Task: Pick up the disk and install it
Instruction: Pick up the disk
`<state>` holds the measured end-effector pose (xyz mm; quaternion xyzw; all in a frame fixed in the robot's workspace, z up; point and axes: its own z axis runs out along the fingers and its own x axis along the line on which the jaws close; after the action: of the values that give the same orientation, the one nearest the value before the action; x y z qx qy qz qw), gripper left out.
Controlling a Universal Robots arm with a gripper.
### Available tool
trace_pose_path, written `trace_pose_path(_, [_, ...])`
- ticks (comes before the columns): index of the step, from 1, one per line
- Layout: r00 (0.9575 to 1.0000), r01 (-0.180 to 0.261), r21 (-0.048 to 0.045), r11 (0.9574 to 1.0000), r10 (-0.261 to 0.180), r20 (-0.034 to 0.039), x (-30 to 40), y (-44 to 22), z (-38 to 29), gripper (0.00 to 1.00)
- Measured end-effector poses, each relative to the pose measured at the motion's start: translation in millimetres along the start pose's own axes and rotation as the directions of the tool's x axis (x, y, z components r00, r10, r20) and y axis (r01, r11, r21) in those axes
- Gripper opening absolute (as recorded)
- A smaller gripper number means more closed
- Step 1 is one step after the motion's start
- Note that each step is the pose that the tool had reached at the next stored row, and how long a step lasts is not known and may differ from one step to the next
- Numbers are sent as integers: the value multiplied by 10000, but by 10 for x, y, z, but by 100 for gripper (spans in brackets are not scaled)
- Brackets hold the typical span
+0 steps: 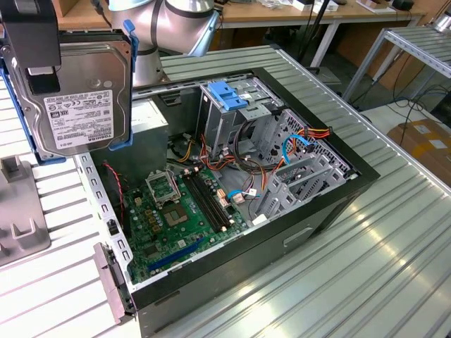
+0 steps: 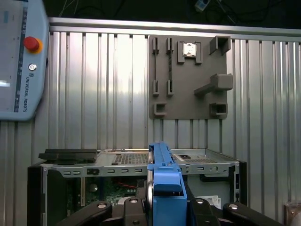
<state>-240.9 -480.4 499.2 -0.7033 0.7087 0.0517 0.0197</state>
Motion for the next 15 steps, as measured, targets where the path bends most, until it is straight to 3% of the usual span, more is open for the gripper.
trace_pose_path(15, [10000, 0, 0, 10000, 0, 0, 94, -1, -7, 37])
